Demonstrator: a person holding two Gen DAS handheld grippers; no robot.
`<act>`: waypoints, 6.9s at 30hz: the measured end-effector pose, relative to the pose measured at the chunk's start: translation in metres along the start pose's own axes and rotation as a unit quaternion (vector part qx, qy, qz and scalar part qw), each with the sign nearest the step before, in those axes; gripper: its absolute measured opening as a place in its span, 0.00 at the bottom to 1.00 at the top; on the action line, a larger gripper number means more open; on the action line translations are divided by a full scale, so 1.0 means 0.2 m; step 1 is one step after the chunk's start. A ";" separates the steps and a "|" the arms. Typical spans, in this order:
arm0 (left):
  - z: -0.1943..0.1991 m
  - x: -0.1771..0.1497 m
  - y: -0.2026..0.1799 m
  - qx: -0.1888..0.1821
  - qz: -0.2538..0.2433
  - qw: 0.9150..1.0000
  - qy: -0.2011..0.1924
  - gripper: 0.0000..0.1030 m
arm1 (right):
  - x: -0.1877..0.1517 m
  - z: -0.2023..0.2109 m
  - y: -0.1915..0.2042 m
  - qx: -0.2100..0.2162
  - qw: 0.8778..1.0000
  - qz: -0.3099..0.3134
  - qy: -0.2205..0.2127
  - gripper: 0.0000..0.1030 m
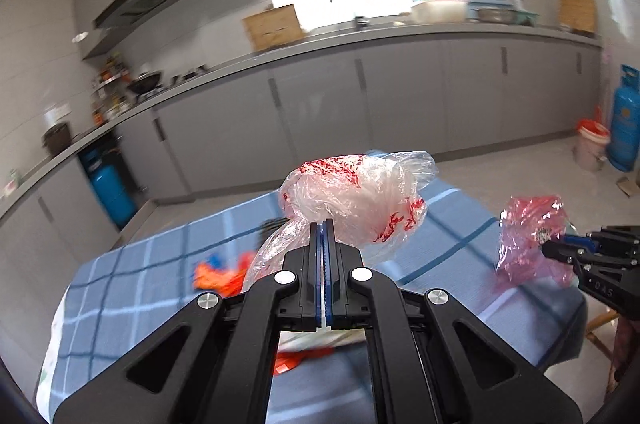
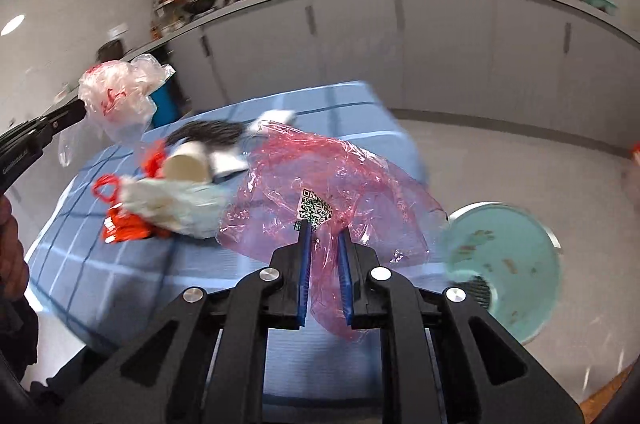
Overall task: Collect trash
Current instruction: 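Carry both bags over the teal basin and open both grippers to drop them, then move both open grippers back over the table, then grasp the white-green printed bag with the right gripper while the left grasps the red plastic bag, then lift both bags and carry them toward the teal basin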
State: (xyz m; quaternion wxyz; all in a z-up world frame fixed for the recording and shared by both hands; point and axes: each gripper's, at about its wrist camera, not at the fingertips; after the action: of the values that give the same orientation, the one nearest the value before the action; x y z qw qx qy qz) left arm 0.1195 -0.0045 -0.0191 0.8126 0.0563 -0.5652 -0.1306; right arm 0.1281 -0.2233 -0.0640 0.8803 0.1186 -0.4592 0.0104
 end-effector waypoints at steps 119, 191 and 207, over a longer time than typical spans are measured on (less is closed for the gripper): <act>-0.24 -0.69 0.75 0.162 0.108 0.968 0.159 0.88 | -0.03 -0.63 0.94 0.131 0.970 0.177 0.103 0.31; -0.33 0.20 -0.27 -0.078 0.020 0.996 -0.026 0.03 | 0.12 -0.02 -0.27 -0.038 0.997 -0.058 -0.040 0.13; -0.45 0.30 -0.80 -0.174 -0.022 0.984 -0.039 0.03 | -0.03 0.01 -0.73 -0.123 0.985 -0.121 -0.025 0.14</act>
State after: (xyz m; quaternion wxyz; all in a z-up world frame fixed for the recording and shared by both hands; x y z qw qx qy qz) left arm 0.1991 -0.1788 -0.0357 0.7846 -0.0782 -0.5634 -0.2467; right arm 0.1427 -0.3648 -0.0967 0.8712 0.0645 -0.4612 -0.1553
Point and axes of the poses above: each gripper's, at about its wrist camera, not at the fingertips, and z roughly against the way its jaws point, y to its left, x to its top, and after that the axes turned 7 degrees about -y, right-handed
